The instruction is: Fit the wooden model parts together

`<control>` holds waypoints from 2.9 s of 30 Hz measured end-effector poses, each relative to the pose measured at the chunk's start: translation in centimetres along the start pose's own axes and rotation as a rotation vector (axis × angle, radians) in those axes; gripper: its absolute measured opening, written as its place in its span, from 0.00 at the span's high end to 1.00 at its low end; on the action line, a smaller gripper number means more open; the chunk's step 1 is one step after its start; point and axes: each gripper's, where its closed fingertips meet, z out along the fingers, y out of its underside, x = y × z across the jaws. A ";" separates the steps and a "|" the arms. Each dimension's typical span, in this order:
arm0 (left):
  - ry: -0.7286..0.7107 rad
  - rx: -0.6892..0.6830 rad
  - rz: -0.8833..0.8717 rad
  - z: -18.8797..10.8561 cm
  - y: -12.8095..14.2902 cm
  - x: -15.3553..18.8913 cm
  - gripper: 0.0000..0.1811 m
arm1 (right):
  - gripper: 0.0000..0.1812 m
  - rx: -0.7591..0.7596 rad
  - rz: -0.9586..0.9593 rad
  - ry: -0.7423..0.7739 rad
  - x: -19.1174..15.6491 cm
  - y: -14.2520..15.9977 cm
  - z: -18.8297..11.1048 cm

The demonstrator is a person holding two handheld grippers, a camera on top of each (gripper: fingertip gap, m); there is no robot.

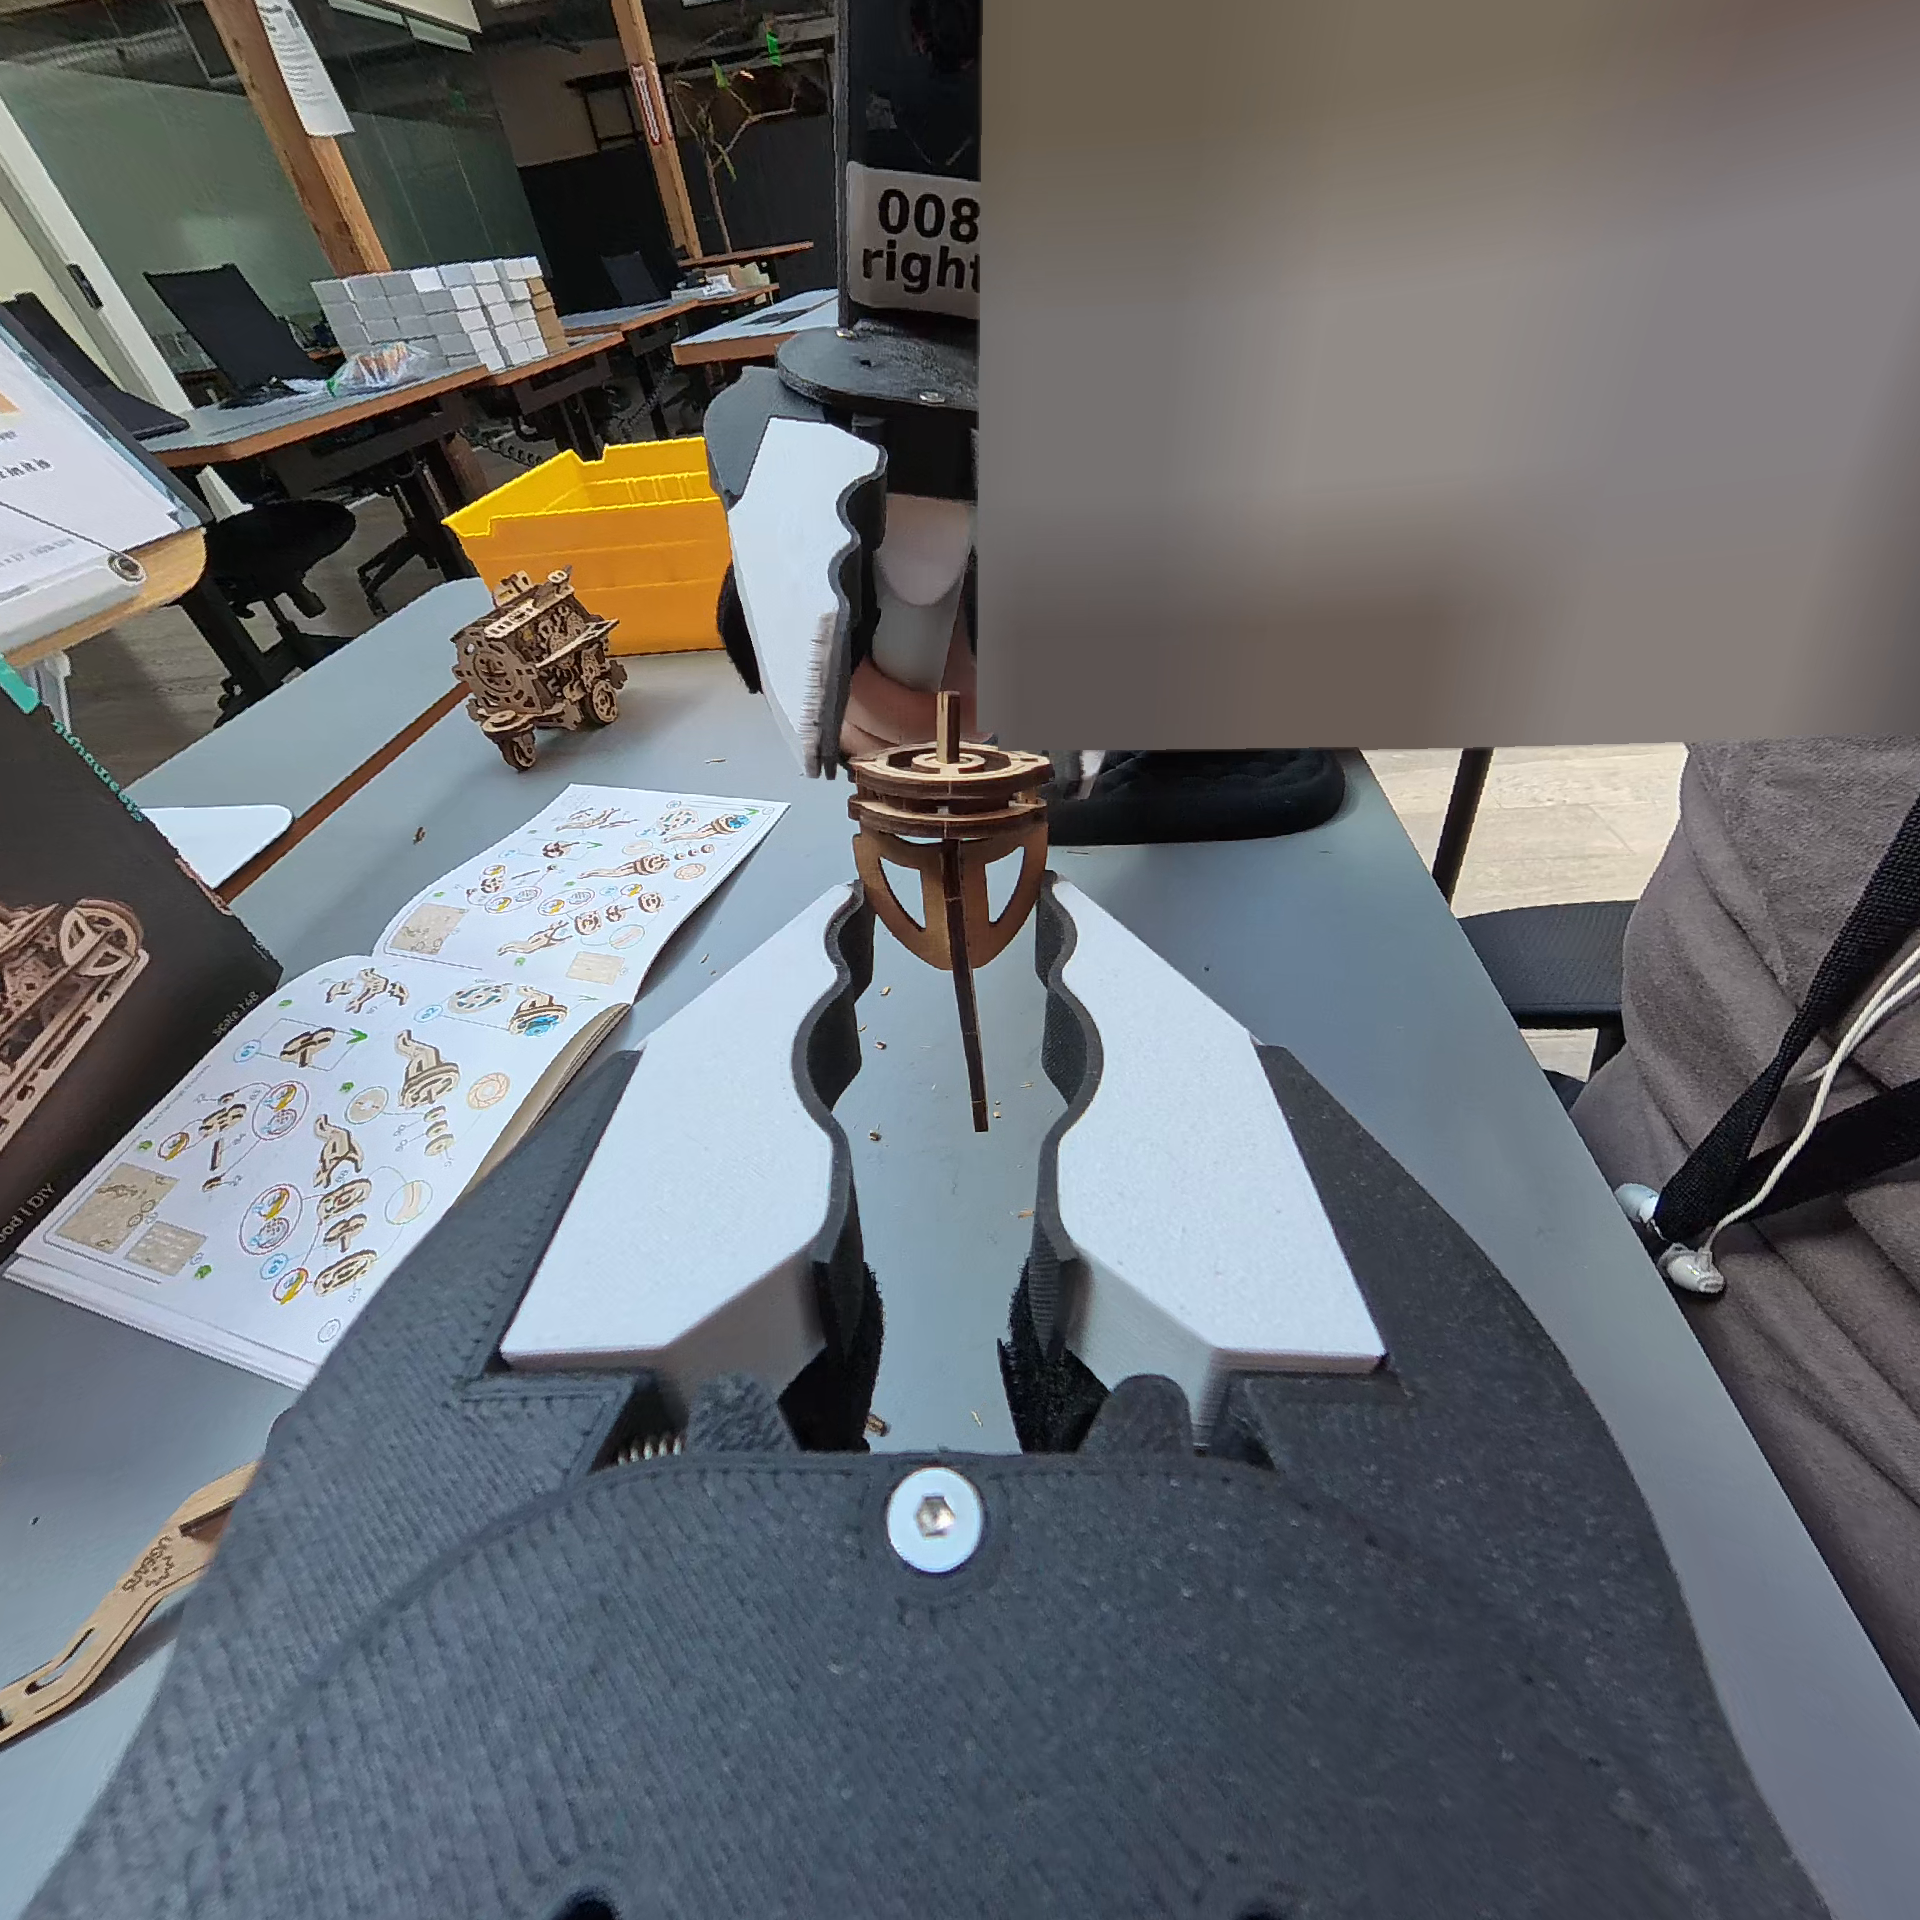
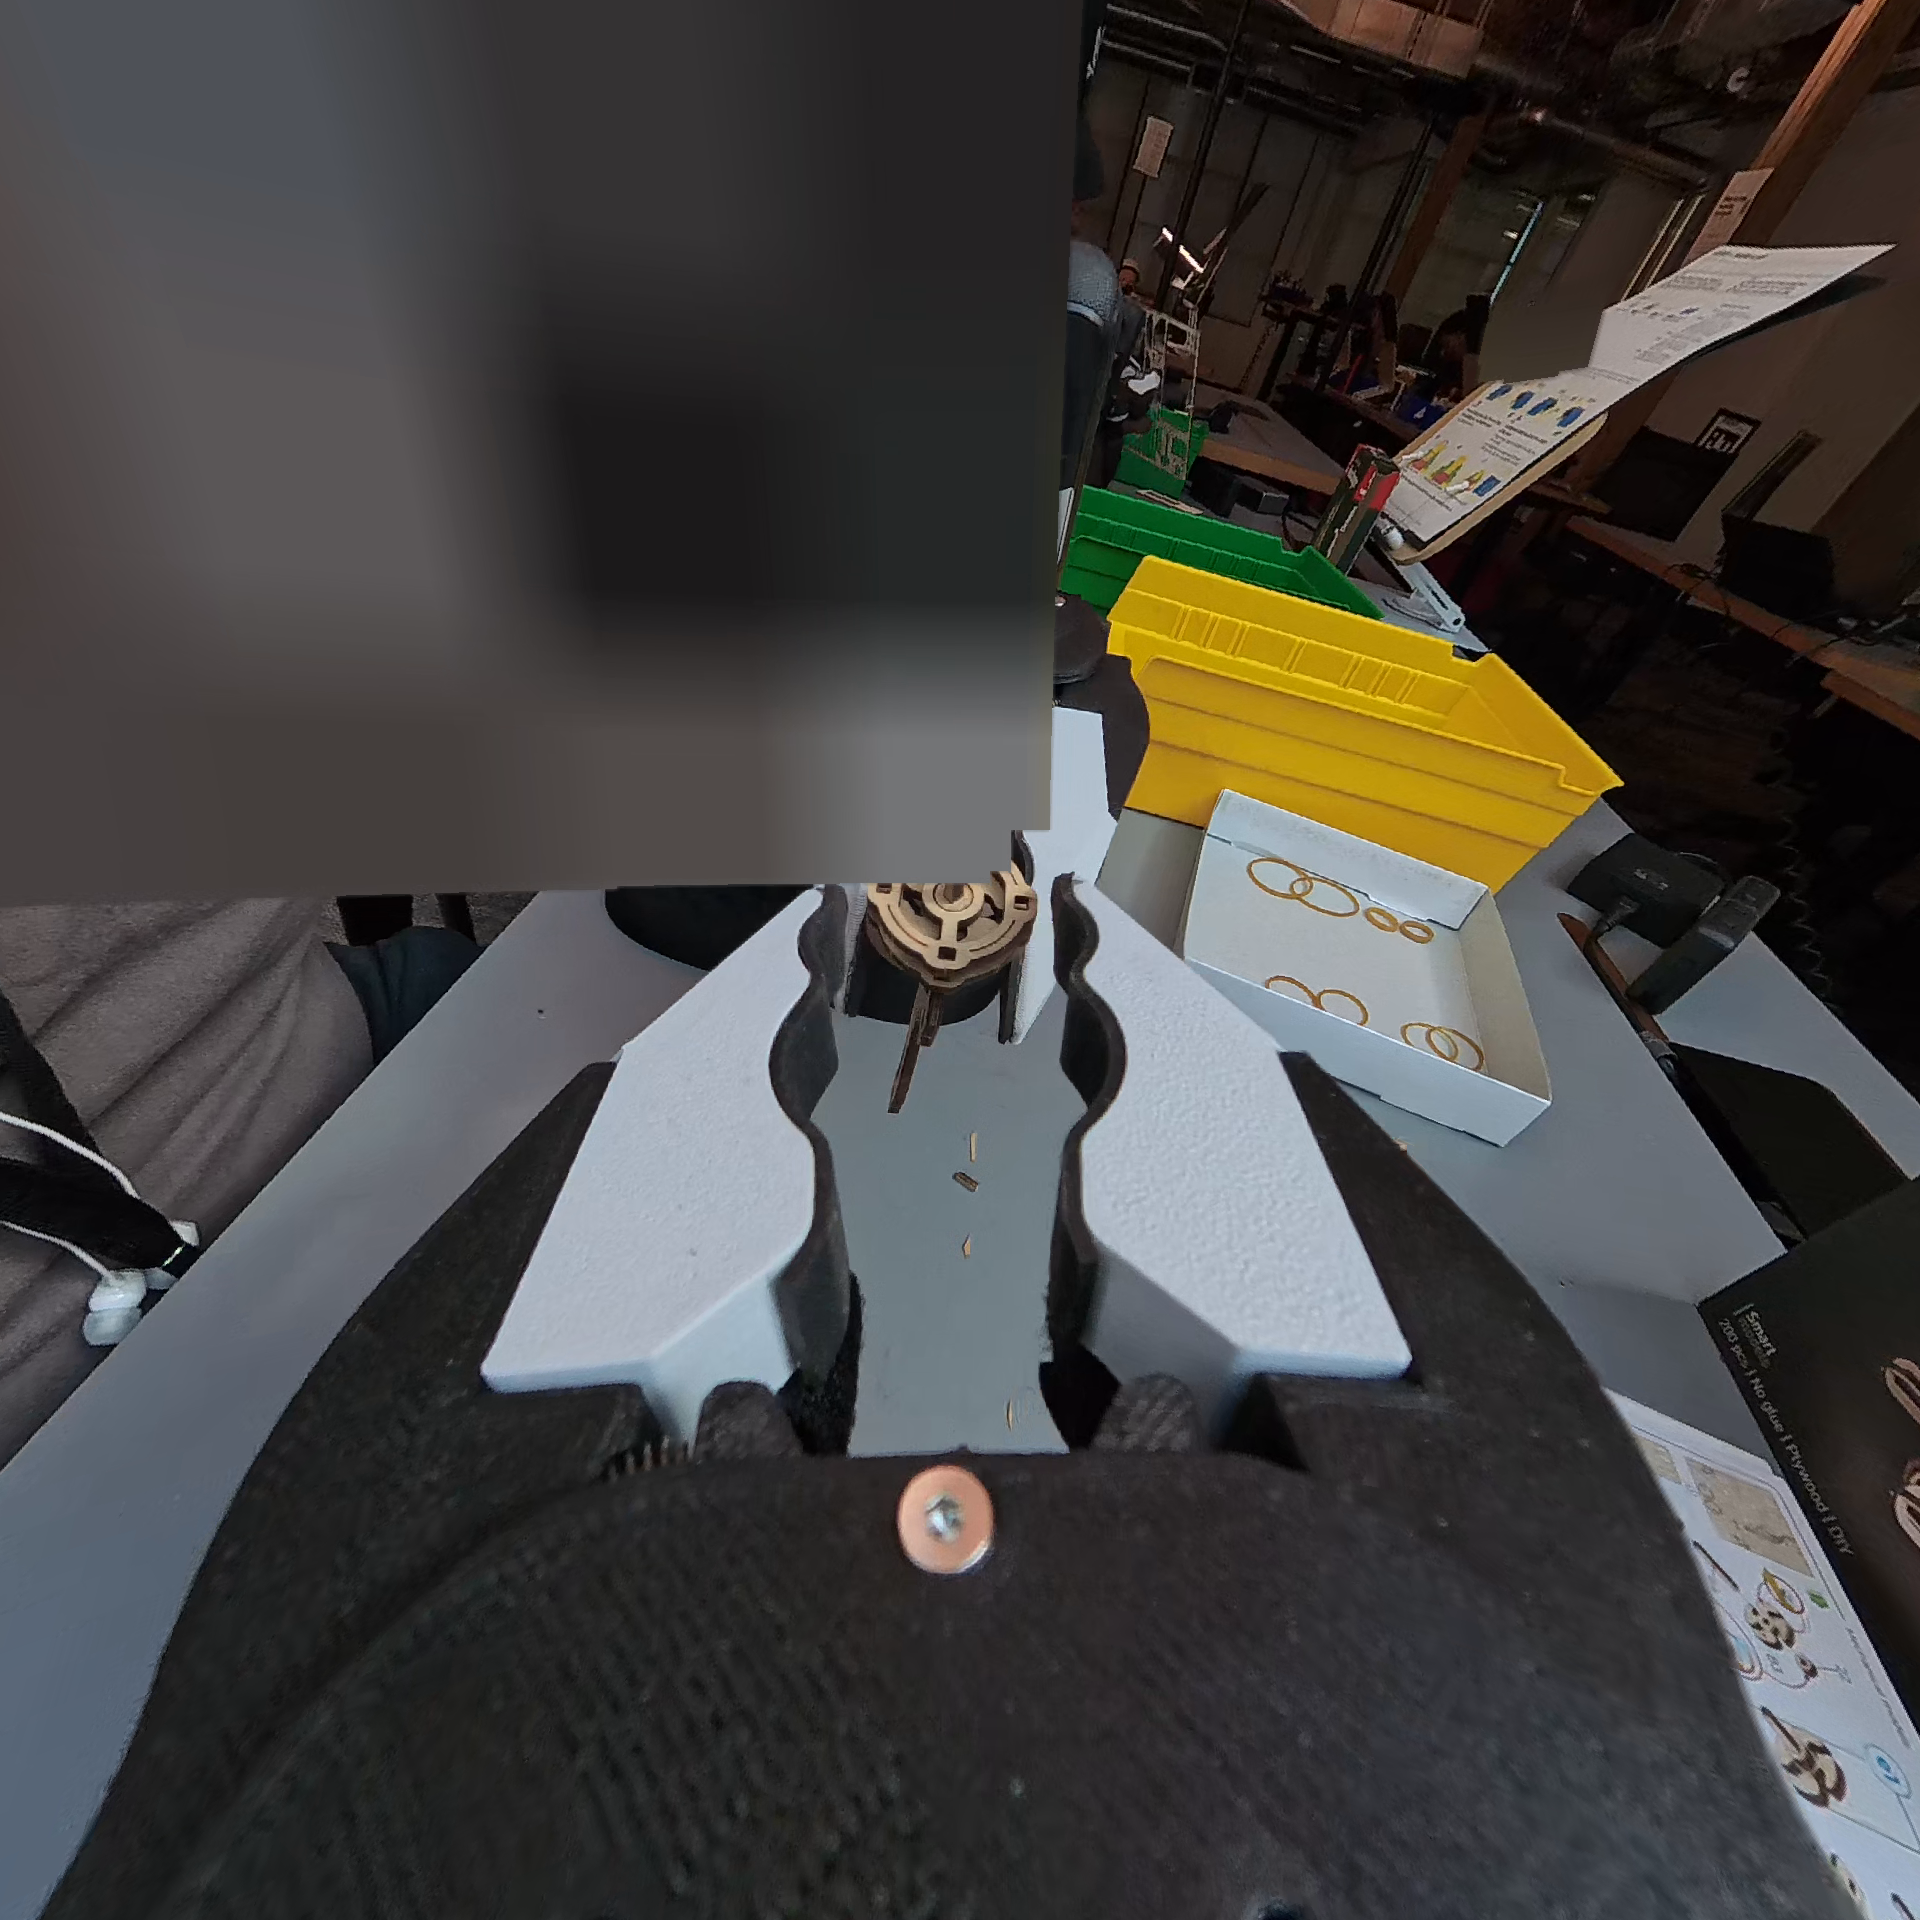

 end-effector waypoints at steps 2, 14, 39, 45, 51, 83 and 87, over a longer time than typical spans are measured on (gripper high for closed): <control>0.005 0.013 -0.024 -0.1 -0.2 -0.1 0.84 | 0.76 0.009 -0.052 0.020 0.0 -0.3 -0.1; 0.128 0.088 -0.320 -0.1 -0.8 -0.3 0.84 | 0.82 -0.201 -0.719 0.275 0.7 0.5 -0.7; 0.208 0.105 -0.569 0.4 -0.1 -0.6 0.84 | 0.89 -0.301 -0.848 0.350 1.1 1.1 0.1; 0.208 0.095 -0.569 0.5 0.1 -0.6 0.84 | 0.91 -0.301 -0.850 0.351 1.1 1.1 0.1; 0.200 0.100 -0.562 0.5 -0.1 -0.6 0.84 | 0.92 -0.292 -0.855 0.370 1.2 1.0 0.1; 0.149 0.037 -0.576 0.7 1.2 -1.2 0.84 | 0.93 -0.285 -0.885 0.388 1.5 2.2 0.2; 0.157 0.053 -0.585 0.6 1.0 -1.2 0.84 | 0.93 -0.271 -0.881 0.397 1.6 2.0 0.1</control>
